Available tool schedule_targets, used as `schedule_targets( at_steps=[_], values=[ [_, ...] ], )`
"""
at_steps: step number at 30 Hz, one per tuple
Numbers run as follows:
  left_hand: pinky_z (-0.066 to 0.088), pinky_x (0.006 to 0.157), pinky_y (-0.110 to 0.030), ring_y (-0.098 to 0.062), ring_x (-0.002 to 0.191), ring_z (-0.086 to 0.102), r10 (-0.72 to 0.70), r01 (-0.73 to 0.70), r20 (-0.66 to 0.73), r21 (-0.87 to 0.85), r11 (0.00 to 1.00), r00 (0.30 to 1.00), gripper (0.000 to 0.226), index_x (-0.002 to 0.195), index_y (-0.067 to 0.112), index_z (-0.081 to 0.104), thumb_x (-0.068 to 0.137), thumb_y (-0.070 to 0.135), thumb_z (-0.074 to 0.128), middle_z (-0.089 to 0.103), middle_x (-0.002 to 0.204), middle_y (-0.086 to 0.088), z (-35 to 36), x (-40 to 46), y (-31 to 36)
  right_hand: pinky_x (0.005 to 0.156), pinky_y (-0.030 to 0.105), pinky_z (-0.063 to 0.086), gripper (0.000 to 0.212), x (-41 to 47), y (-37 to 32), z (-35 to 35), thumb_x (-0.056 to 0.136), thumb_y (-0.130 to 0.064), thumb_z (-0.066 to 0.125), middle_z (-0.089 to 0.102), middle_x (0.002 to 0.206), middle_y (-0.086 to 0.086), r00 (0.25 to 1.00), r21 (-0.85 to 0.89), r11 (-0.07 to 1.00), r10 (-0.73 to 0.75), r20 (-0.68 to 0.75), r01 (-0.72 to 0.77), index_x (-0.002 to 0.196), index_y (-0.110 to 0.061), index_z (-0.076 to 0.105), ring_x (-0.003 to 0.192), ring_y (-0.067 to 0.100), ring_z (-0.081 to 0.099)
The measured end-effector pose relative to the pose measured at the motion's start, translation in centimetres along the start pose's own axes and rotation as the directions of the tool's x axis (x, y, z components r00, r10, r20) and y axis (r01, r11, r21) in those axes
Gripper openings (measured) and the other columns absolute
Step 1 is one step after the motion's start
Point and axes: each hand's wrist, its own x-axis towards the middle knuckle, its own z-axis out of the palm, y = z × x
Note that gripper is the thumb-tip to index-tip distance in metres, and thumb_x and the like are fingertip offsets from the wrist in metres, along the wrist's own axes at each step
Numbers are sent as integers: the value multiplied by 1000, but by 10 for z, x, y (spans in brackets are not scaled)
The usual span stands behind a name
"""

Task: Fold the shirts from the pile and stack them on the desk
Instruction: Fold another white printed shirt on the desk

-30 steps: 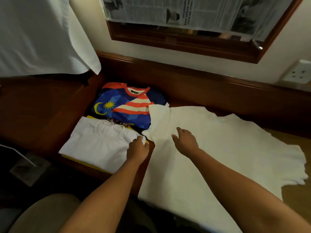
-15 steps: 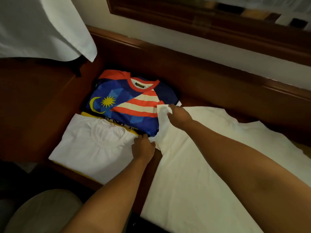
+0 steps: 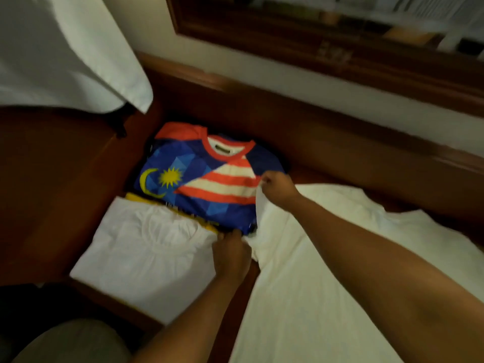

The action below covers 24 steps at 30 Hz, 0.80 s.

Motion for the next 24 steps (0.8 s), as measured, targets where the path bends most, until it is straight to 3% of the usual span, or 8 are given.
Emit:
schedule_targets(
  at_steps=[3, 6, 8, 12, 15, 19, 24],
  values=[
    [47, 70, -36, -26, 80, 57, 46, -52, -64, -92, 994, 997, 11, 84, 13, 57, 79, 6, 63, 63, 83, -5, -4, -8, 17, 70, 33, 54, 11, -9, 10, -21, 90, -7, 54, 66, 87, 15, 995, 247, 964, 99, 7, -98, 85, -3, 63, 78, 25, 63],
    [47, 65, -34, -24, 76, 55, 33, -42, -52, -186, 982, 998, 12, 83, 12, 54, 80, 5, 63, 59, 79, -4, -6, -21, 33, 62, 26, 49, 21, -30, 16, -40, 94, -20, 58, 66, 79, 13, 989, 465, 874, 145, 29, -142, 84, -2, 62, 66, 17, 62],
    [40, 61, -26, -21, 74, 52, 16, -22, -23, -286, 958, 1000, 14, 82, 13, 50, 83, 3, 61, 56, 78, -4, -7, -28, 45, 64, 29, 50, 25, -45, 19, -49, 93, -25, 61, 66, 78, 13, 987, 491, 857, 160, 32, -155, 87, -1, 61, 66, 17, 62],
    [35, 58, -22, -19, 70, 50, 54, -48, 5, -368, 929, 999, 15, 80, 11, 47, 85, 1, 58, 53, 76, -4, -12, -42, 61, 61, 27, 49, 3, -63, 30, -57, 89, -6, 58, 62, 84, 16, 983, 497, 853, 182, 5, -160, 87, -3, 60, 65, 18, 60],
    [43, 68, -26, -21, 80, 54, 94, -87, 2, -348, 933, 996, 10, 88, 10, 52, 86, 3, 58, 56, 85, -4, -10, -51, 68, 65, 29, 51, 10, -73, 34, -66, 92, -3, 50, 60, 91, 13, 978, 485, 857, 210, -22, -173, 91, -8, 58, 73, 21, 61],
    [41, 73, -22, -19, 88, 57, 156, -139, 29, -318, 938, 987, 11, 98, 11, 55, 89, 7, 57, 58, 96, -2, -3, -63, 74, 69, 30, 53, 13, -84, 35, -77, 94, 1, 46, 55, 97, 11, 970, 537, 818, 244, 1, -207, 99, -8, 54, 87, 23, 57],
    [47, 76, -26, -20, 97, 59, 168, -142, 70, -278, 950, 983, 17, 108, 12, 56, 91, 13, 56, 61, 108, -4, 1, -75, 82, 58, 25, 49, 24, -94, 40, -80, 91, 6, 45, 54, 103, 14, 963, 581, 784, 269, 5, -221, 105, -11, 53, 94, 25, 55]
  ],
)
